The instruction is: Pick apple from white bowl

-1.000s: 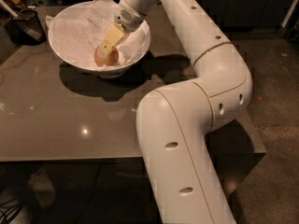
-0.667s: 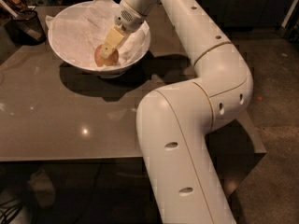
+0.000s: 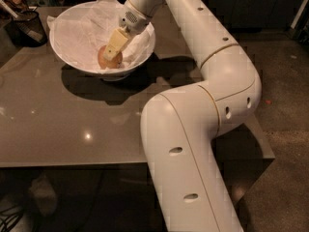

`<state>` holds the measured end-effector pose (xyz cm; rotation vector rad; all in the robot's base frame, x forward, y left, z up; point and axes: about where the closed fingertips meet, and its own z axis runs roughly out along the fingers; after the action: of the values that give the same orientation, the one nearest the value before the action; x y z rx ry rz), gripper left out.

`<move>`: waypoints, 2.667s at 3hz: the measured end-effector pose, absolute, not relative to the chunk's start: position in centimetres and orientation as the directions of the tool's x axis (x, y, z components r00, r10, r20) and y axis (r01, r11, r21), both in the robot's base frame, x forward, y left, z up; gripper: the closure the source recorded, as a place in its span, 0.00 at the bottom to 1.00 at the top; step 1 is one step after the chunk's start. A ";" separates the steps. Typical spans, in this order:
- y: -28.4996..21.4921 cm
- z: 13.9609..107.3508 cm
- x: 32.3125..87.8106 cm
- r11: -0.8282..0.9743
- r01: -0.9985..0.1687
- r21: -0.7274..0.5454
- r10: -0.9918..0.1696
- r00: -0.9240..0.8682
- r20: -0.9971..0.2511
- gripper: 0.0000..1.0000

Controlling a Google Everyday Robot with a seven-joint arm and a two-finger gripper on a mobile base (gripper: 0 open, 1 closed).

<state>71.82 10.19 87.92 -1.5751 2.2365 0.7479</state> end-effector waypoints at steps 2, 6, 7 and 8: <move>10.5 88.0 71.7 0.246 -0.938 0.245 -0.779 -0.342 -0.525 0.41; 11.6 87.0 71.4 0.200 -0.947 0.253 -0.793 -0.308 -0.526 0.00; 11.5 86.8 71.3 0.209 -0.944 0.255 -0.802 -0.315 -0.507 0.18; 11.3 85.9 71.4 0.222 -0.936 0.273 -0.805 -0.334 -0.491 0.42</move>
Offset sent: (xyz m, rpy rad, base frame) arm -0.0164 -0.0048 -0.0078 -0.0250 0.0676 0.1062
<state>71.35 11.31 85.91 -1.6444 2.2510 0.7778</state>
